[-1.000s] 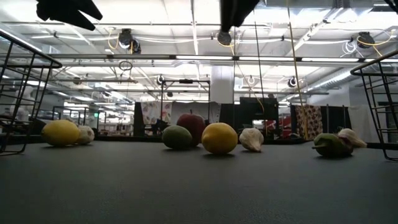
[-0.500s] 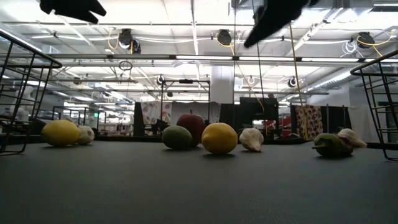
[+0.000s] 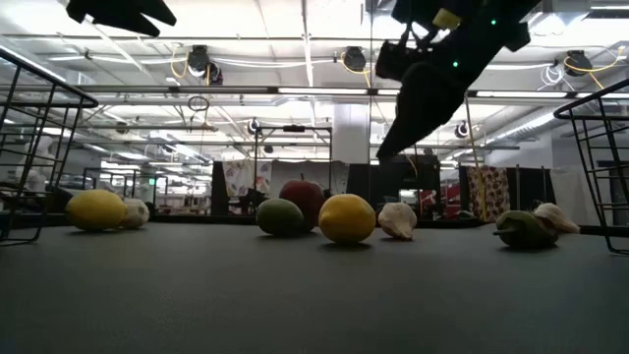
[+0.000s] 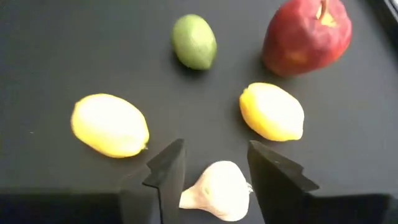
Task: Sort produce into baskets
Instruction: Put the middle garlic into the left gold wire basket
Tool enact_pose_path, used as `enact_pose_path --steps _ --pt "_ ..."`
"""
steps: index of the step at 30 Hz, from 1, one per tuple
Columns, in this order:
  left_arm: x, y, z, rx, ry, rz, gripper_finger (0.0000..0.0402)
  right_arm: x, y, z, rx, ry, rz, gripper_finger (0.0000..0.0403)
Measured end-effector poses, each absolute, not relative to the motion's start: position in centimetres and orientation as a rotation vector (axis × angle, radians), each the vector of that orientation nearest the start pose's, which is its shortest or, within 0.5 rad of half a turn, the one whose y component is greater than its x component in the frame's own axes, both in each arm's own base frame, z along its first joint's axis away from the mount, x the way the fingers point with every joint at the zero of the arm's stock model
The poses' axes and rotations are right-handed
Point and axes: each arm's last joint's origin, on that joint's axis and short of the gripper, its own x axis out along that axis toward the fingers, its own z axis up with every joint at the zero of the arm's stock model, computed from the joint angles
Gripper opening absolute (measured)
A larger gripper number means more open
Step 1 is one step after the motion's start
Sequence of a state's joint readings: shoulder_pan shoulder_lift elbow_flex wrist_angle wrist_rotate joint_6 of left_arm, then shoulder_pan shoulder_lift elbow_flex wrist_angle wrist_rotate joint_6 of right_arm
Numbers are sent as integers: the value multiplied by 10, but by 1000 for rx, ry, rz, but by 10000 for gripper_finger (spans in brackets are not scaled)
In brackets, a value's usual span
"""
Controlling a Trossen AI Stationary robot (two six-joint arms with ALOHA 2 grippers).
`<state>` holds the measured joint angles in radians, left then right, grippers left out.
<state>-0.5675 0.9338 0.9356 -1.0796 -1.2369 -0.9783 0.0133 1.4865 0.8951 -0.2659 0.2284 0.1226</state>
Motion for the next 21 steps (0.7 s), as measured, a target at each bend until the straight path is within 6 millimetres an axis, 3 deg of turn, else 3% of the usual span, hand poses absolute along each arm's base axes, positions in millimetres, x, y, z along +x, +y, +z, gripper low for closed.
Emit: enact_pose_path --steps 9,21 --pt "139 -54 306 -67 371 797 274 296 -9 200 39 894 -291 230" --pt "140 -55 304 -79 403 774 274 285 -8 175 136 945 -347 264"
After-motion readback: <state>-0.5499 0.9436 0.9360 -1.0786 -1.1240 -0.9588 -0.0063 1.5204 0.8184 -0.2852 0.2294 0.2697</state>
